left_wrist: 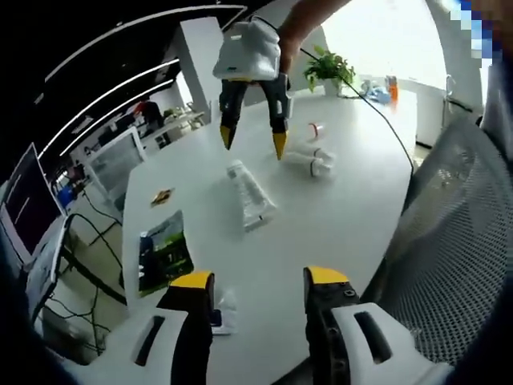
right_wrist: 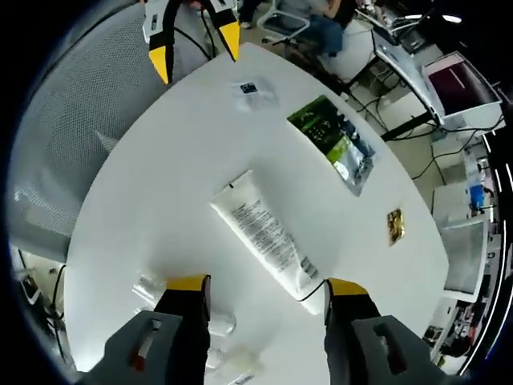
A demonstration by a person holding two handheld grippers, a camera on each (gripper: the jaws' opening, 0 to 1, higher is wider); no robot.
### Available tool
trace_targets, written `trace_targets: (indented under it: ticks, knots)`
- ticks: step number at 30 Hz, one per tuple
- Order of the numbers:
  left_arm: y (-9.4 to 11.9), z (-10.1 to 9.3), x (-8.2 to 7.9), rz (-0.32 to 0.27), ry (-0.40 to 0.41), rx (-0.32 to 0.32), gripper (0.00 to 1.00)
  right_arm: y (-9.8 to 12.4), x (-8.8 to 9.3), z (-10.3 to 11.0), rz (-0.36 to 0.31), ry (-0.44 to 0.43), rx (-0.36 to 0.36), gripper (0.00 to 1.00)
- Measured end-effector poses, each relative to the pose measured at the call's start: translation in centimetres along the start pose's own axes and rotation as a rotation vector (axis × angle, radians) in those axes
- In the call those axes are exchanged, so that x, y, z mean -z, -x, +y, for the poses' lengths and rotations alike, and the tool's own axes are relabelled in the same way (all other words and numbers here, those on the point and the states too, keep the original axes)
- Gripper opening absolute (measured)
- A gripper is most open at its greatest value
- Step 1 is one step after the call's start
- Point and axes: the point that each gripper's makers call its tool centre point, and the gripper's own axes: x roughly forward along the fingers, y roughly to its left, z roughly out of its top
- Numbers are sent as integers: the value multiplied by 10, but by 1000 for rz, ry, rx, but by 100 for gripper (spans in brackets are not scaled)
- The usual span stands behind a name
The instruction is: Arrange the skincare products in the storage area until every visible bottle or jar stands upright without overlapping.
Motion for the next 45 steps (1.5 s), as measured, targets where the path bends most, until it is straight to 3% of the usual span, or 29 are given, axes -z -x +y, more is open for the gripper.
trace_targets:
  ticks: [4,9,12,19,24,28,33,39,45]
  knots:
    - [-3,-2,10,53,-15,12,43,-7,6,-1,23,25,-44,55]
    - [-3,-3,10,53,3,17,44,-15,12,-6,48,59,-81,55]
    - [-2,-2,5,23,62,18,45,-20,11,-9,56,80,-101,55]
    - [-3,2,6,27,72,-10,62,-35,10,-13,82,146,-147,62]
    - [-4,2,9,40,81,-10,64,-44,7,-15,82,174,-166,61]
    - [-4,3,9,41,84,-11,65,-51,10,-15,108,236,-199,52]
    - [-5,4,10,41,99,-19,68,-60,18,-9,151,286,-256,53]
    - [-5,3,13,57,92,-14,66,-70,21,-15,183,282,-260,44]
    - [-5,3,15,67,82,-14,62,-73,19,-18,204,336,-266,39]
